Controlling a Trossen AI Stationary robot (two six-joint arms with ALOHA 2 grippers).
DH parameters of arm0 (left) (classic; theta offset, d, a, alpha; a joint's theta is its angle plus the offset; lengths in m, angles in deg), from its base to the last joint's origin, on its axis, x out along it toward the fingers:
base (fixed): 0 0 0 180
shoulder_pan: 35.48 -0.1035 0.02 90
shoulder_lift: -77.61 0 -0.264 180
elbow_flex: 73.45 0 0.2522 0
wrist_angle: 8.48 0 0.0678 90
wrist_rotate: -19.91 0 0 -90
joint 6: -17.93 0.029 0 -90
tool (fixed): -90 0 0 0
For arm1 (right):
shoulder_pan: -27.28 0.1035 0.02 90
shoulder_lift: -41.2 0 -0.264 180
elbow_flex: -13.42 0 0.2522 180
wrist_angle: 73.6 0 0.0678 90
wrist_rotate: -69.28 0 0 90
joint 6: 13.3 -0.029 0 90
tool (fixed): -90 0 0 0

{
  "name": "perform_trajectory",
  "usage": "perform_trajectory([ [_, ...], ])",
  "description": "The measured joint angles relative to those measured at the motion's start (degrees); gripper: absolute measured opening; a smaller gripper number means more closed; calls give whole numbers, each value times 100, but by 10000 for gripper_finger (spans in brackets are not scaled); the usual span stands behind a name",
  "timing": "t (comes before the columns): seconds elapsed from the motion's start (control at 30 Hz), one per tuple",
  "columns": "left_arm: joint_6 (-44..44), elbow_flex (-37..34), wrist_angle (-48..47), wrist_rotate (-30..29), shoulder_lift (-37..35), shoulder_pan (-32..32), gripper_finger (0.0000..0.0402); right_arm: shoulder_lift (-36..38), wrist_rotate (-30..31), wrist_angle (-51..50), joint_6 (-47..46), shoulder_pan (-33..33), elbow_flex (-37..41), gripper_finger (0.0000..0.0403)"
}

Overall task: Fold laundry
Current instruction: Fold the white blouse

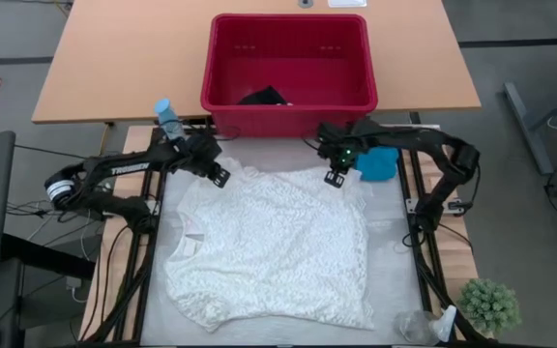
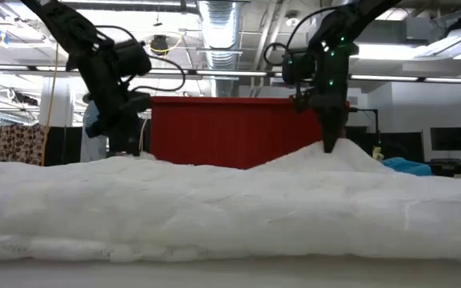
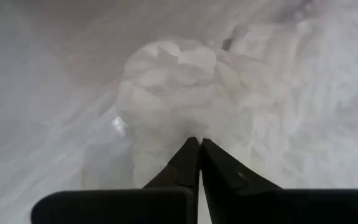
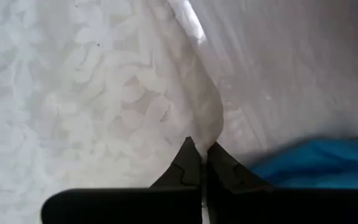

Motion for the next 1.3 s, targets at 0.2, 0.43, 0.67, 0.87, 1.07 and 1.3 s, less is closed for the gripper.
perform_trajectory([
  [0.2,-126,166,-340,-43,-524,142,0,347,125,-257,-297,411,0,21],
  [0.43,-355,347,-960,-145,-1241,419,0,814,453,-761,-960,1063,0,21],
  [0.67,-856,417,-1622,-248,-1972,1053,0,1008,575,-932,-1869,1995,0,21],
  [0.87,-1506,417,-2042,-425,-2362,1971,0,957,584,-951,-2771,3004,-2,21],
  [1.07,-2115,378,-2171,-706,-2292,2908,0,913,716,-959,-3695,3827,6,21],
  [1.3,-2460,296,-2163,-791,-1778,3826,0,427,717,-744,-4267,4408,100,21],
])
